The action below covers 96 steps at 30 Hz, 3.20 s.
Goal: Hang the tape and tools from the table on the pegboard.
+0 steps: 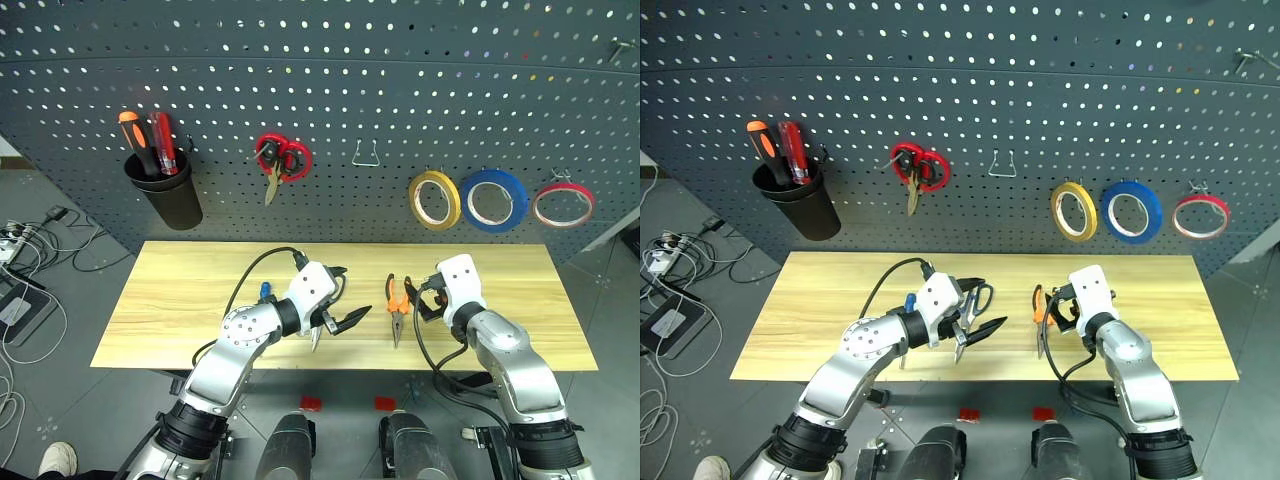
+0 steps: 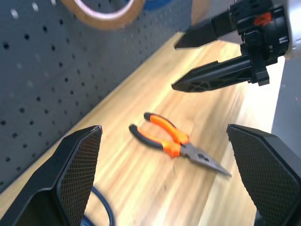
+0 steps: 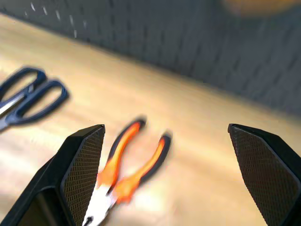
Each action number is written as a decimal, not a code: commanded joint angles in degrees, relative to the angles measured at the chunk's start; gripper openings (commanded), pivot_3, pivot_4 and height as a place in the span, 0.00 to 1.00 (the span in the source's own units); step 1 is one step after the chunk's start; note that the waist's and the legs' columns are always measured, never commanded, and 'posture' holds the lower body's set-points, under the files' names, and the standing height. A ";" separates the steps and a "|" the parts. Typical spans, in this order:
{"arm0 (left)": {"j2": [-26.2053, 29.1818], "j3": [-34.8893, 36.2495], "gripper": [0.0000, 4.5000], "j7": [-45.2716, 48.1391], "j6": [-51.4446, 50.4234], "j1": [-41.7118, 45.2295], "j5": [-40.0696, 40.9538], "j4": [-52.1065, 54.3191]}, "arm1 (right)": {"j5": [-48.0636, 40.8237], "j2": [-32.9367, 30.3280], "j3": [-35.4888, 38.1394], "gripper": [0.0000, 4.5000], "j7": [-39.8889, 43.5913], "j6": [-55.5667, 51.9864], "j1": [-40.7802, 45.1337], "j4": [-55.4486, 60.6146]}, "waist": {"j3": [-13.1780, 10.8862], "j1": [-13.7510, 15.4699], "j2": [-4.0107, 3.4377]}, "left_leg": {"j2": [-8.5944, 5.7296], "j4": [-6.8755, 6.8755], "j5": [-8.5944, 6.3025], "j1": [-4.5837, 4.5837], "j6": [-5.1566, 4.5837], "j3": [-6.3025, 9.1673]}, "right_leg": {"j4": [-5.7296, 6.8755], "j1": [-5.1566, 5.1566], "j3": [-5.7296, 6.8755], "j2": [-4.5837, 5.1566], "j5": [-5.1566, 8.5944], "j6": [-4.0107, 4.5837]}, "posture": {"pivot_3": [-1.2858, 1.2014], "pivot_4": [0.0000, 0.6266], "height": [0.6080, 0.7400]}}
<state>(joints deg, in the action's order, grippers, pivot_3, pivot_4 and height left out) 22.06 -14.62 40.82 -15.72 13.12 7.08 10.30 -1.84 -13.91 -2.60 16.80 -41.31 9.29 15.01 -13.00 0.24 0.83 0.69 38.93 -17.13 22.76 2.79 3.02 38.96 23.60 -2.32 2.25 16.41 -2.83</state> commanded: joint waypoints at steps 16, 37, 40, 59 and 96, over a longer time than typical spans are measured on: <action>4.86 5.47 1.00 0.02 1.94 -10.60 0.86 2.88 | -2.55 14.31 4.76 1.00 -13.23 -28.57 11.27 -1.47 | -5.16 -1.80 -0.13 | 0.04 -0.04 -0.06 0.12 -0.11 0.13 | 0.07 0.23 -0.03 0.02 0.01 0.02 | 0.55 0.65 1.00; 5.38 7.58 1.00 -0.29 0.76 -9.45 1.50 2.97 | -1.71 20.53 5.18 1.00 -20.20 -23.88 19.10 -13.40 | -6.79 -1.84 -0.15 | 0.12 -0.18 -0.06 0.28 -0.10 0.02 | 0.09 0.56 -0.10 -0.04 0.01 0.01 | 0.56 0.65 1.00; 5.32 7.57 1.00 -0.45 0.44 -9.48 1.56 3.35 | -1.81 20.91 4.65 1.00 -19.99 -23.04 19.88 -14.22 | -6.88 -1.83 -0.17 | 0.12 -0.19 -0.06 0.28 -0.10 0.02 | 0.08 0.56 -0.10 -0.03 0.01 0.01 | 0.57 0.65 1.00; 5.38 8.10 1.00 -0.61 -0.26 -8.89 1.76 3.91 | 0.41 10.50 -3.22 0.81 -13.23 -14.29 18.61 -19.11 | -6.91 -1.77 -0.15 | 0.11 -0.21 -0.06 0.32 -0.09 0.02 | 0.02 0.57 -0.09 -0.01 0.02 0.00 | 0.57 0.61 1.00; 2.65 4.63 1.00 -0.78 -0.45 -6.65 2.10 4.55 | 4.91 -19.87 -20.02 0.48 22.11 1.50 16.60 -18.71 | -6.95 -1.60 -0.04 | 0.09 -0.10 -0.03 0.47 -0.04 0.08 | -0.05 0.57 -0.01 0.10 0.01 -0.02 | 0.55 0.52 1.00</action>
<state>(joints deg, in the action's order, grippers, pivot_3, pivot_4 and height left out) 24.93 -9.32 39.85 -17.06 6.68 8.85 13.88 2.07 -32.67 -21.74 37.17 -41.22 27.01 -4.42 -19.95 -1.36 0.79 0.77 38.83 -17.16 23.23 2.75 3.10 38.91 24.17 -2.32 2.35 16.42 -2.86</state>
